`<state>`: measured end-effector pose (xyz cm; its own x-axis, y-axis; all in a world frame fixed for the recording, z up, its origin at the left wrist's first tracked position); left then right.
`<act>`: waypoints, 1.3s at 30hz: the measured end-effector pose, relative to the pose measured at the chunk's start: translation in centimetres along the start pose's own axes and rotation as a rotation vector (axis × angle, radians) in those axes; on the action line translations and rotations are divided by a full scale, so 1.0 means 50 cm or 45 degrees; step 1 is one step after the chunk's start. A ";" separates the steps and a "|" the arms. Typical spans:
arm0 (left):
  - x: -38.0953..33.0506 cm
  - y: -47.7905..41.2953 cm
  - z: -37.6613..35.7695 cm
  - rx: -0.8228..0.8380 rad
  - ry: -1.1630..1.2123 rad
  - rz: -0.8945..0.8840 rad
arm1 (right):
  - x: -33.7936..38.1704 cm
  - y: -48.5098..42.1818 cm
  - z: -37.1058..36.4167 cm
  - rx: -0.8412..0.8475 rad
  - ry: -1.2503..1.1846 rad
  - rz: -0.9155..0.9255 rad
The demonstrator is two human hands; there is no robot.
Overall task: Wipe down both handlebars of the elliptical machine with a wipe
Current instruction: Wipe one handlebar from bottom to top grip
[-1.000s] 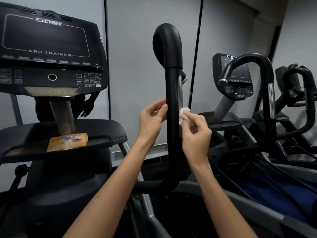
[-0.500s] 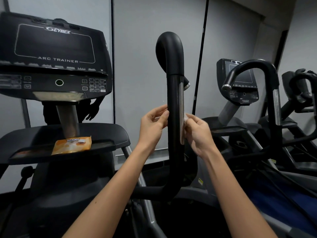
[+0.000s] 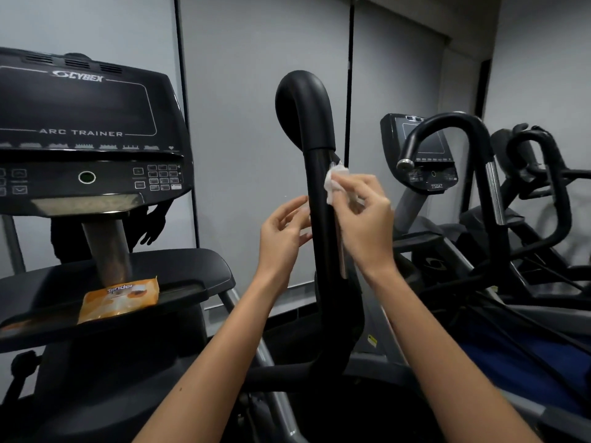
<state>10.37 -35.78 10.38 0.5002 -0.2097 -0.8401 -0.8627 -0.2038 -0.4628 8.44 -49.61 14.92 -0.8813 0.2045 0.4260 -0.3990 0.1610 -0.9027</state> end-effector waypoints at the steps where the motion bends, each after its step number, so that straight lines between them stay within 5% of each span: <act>1: -0.001 -0.007 -0.002 0.002 0.026 0.000 | 0.009 0.022 0.005 0.002 0.089 0.107; 8: 0.008 -0.035 -0.023 0.054 0.146 -0.012 | 0.000 0.141 0.028 0.012 0.327 0.429; 15: 0.010 -0.033 -0.032 0.125 0.215 0.005 | 0.034 -0.025 -0.008 -0.040 0.262 0.312; 24: 0.014 -0.028 -0.030 0.047 0.203 -0.036 | -0.012 0.169 0.032 -0.040 0.401 0.510; 33: 0.012 -0.020 -0.032 0.001 0.176 0.004 | 0.032 0.001 -0.006 -0.017 0.302 0.385; 39: 0.008 -0.016 -0.031 -0.050 0.141 0.026 | 0.008 0.124 0.023 -0.023 0.381 0.503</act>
<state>11.39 -37.17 10.85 0.4893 -0.3181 -0.8120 -0.8705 -0.2351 -0.4324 5.32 -49.65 9.44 -0.8520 0.5209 0.0526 -0.0423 0.0317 -0.9986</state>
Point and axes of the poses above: each hand's wrist, its own y-axis away from the middle knuckle, its own z-axis out of the back of the hand, x = y × z, the point moved 8 cm from there along -y, towards the middle knuckle, and after that the axes turned 4 degrees about z, right-handed, at the moved point
